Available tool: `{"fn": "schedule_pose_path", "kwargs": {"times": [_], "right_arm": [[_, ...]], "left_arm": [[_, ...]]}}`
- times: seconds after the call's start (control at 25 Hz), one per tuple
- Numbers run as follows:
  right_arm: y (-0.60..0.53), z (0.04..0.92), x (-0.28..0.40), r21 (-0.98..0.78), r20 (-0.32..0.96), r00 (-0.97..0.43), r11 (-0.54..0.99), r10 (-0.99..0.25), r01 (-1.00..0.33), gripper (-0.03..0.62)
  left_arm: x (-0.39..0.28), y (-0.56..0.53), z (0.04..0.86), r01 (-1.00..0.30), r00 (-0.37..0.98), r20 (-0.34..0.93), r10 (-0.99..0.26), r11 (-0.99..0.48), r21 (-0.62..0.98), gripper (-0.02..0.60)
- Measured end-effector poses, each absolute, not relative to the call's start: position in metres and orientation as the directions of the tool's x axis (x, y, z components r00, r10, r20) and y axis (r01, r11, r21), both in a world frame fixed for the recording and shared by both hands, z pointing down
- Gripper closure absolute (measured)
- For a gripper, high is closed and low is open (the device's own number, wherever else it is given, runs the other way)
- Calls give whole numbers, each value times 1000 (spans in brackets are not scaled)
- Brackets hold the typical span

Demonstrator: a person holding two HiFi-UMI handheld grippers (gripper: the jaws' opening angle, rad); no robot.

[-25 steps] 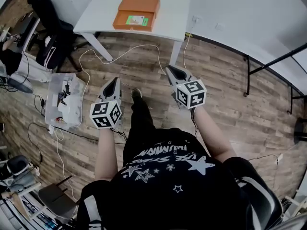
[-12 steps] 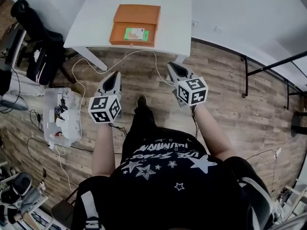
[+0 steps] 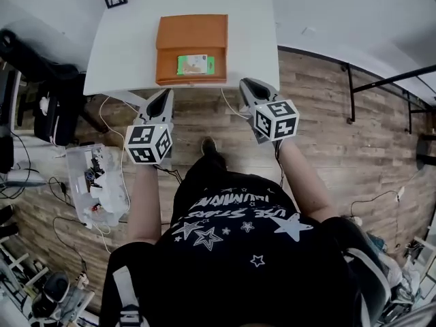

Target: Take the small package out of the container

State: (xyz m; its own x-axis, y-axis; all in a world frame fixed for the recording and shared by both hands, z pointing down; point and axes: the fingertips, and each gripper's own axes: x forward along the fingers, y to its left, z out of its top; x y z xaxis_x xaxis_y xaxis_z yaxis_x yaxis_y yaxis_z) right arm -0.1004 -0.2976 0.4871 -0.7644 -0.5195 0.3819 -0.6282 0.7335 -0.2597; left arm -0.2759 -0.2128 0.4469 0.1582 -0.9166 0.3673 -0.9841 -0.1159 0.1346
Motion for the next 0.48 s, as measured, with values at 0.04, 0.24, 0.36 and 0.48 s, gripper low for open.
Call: {"fn": "schedule_pose_path", "kwargs": {"times": [0.04,0.24,0.36,0.48], "right_arm": [[-304,488,-105,-259,389,-757,726,-525,-637,537],[-336,496,-127,-256,430,-711,681,-556,-687,536],[-356,501,-138,-271,450,-686,645,-572,-715,536],[-378,504,-149,-271,454,-670,625,-588,-732,536]], "left_arm": [[-281,-222,446,-981,178,363,-915,-135,140,563],[-306,-267,452,-968,246,406,-880,-199,156,561],[-311,-292,466,-946,324,474,-819,-281,162,561],[-313,-316,477,-921,382,517,-766,-361,146,560]]}}
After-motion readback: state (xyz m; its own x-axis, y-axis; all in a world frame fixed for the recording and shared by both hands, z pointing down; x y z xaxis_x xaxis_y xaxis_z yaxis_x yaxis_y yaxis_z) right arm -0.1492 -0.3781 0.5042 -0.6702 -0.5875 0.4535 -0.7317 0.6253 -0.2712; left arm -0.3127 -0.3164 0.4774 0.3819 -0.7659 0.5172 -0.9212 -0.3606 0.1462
